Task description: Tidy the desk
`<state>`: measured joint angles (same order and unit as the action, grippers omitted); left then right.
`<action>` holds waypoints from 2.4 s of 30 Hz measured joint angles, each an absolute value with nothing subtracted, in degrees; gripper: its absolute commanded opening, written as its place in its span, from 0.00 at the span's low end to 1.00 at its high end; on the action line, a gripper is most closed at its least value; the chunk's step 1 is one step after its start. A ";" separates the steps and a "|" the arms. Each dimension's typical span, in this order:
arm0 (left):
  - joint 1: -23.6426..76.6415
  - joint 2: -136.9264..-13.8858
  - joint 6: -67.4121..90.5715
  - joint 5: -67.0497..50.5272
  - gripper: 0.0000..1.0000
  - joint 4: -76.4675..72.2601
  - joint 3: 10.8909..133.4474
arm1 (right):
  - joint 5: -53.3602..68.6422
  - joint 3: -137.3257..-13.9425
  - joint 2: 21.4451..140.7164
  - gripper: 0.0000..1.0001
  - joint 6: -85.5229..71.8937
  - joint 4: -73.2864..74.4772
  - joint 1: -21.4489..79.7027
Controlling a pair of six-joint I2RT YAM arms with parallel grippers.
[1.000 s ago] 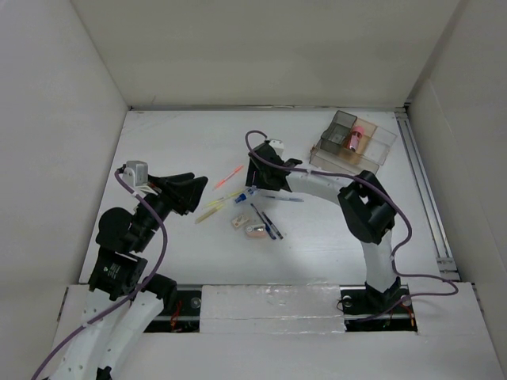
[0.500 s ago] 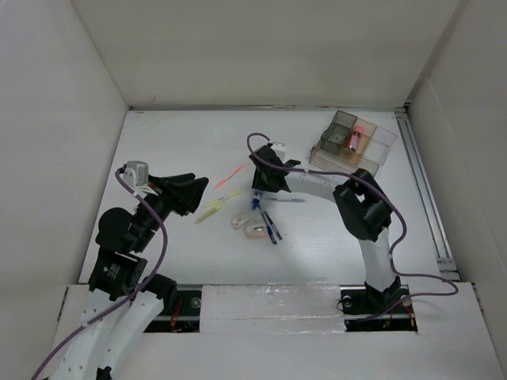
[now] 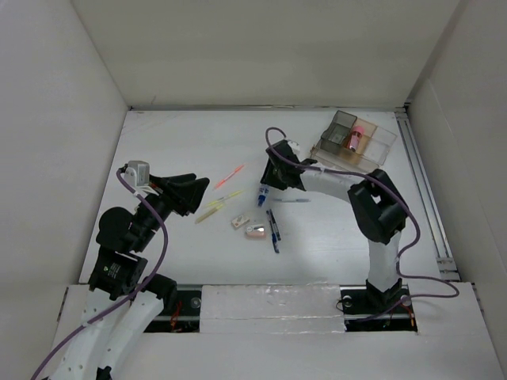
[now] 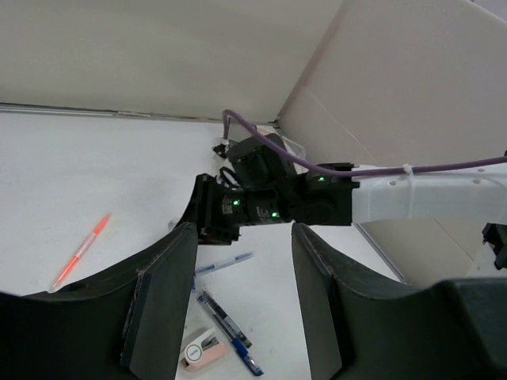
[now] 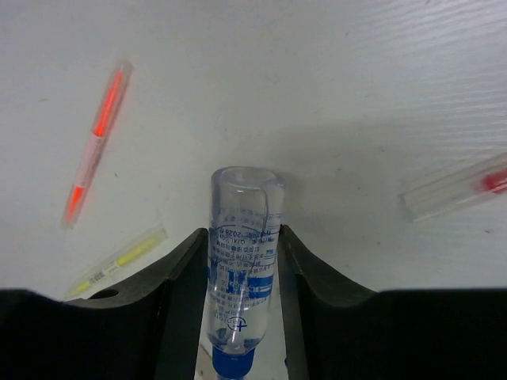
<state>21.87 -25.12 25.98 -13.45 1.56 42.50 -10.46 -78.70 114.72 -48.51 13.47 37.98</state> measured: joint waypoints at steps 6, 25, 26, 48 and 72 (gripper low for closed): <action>21.87 -25.23 25.98 -13.50 0.47 1.54 42.50 | -6.76 -75.44 104.22 0.23 -49.34 11.11 31.57; 21.87 -25.78 26.00 -15.68 0.47 1.50 42.50 | -9.56 -111.24 123.22 0.30 -42.65 17.87 2.13; 21.87 -25.96 26.02 -15.86 0.47 1.50 42.50 | -10.59 -111.39 123.66 0.30 -42.04 18.11 2.13; 21.87 -29.06 26.02 -16.49 0.47 1.10 42.50 | -17.93 -109.78 128.20 0.34 -33.91 21.02 1.85; 21.87 -27.64 26.02 -16.27 0.44 1.08 42.50 | -4.56 -81.43 99.92 0.00 -41.34 8.51 8.95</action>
<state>21.87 -27.64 26.02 -16.27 1.08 42.50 -4.56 -81.43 99.92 -41.34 8.51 8.95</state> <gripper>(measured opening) 0.457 0.011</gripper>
